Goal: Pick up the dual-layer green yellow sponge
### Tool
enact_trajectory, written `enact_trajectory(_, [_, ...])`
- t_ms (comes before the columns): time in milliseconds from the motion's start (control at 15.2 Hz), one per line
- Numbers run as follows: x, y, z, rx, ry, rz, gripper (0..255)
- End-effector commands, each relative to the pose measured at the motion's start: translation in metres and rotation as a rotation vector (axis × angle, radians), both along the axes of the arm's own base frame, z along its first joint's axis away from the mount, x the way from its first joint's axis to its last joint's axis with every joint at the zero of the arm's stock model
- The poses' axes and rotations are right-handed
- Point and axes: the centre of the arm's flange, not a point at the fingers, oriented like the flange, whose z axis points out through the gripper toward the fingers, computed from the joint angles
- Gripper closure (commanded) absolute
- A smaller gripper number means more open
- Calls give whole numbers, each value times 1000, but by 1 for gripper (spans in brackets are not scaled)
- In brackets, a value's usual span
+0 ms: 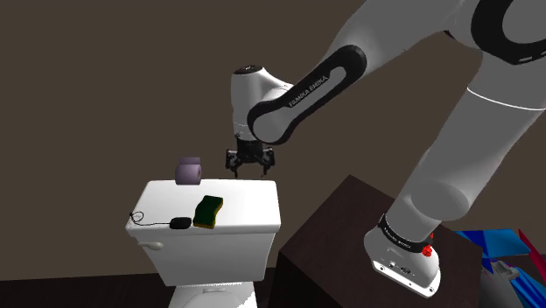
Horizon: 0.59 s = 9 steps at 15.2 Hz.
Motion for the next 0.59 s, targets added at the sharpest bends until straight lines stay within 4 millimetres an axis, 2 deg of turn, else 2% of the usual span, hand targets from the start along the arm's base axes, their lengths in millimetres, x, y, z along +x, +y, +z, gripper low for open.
enact_trajectory(0, [15,13,-17,-1,-11,-44,0])
enact_trajectory(528, [84,55,-81,-8,-50,-204,0])
